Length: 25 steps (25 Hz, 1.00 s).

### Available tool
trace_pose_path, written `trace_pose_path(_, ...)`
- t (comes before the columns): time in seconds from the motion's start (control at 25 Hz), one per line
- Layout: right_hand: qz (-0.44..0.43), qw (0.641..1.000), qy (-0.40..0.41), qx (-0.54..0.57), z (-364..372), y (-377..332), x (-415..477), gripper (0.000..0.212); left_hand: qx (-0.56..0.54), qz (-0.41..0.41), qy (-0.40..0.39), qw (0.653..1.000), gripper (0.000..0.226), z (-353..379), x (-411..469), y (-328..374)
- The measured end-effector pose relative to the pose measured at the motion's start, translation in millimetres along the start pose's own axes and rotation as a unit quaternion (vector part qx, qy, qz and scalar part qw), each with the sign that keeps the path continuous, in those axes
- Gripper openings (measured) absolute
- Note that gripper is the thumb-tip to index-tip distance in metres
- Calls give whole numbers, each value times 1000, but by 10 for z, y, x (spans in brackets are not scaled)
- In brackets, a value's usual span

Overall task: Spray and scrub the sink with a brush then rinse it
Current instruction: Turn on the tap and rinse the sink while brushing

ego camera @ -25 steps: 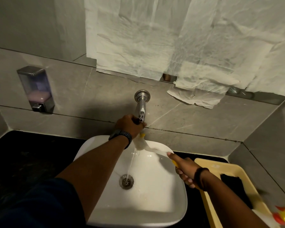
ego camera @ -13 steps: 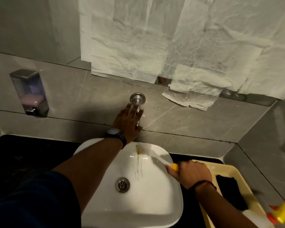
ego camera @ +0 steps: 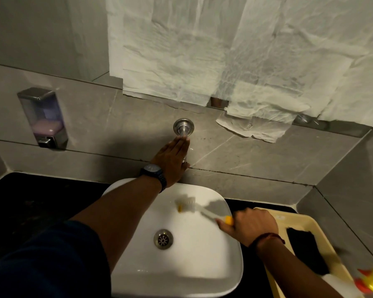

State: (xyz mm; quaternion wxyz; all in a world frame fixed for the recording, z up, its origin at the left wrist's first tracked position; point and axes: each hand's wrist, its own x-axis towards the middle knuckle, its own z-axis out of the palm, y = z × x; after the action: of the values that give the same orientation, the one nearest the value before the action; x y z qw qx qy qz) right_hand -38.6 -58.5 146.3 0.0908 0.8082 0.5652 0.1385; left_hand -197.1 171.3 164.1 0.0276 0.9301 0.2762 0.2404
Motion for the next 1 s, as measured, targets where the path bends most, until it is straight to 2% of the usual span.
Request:
trace_pose_path(0.44, -18, 1000, -9, -4, 127, -252, -83, 77, -6, 2, 21, 1000, 68, 73, 1, -17)
trace_pose_path(0.56, 2, 1000, -18, 16, 165, -320, -107, 78, -16, 3, 32, 999, 68, 92, 0, -4)
trace_pose_path(0.64, 56, 997, -20, 44, 183, -293, -113, 78, -20, -16, 43, 999, 71, 95, 2, 35)
trace_pose_path(0.72, 153, 981, -23, 114, 249, -137, -160, 77, -12, -26, 67, 997, 78, 104, -27, 140)
trace_pose_path(0.84, 302, 926, -6, 225, 463, 279, -371, 71, -5, 50, 84, 995, 79, 310, -124, 506)
trace_pose_path(0.92, 355, 901, -4, 251, 707, 596, -591, 62, -30, 82, 35, 996, 74, 590, -192, 831)
trace_pose_path(1.0, 379, 883, -25, 275, 977, 867, -809, 55, -75, 74, -36, 994, 69, 912, -258, 1148)
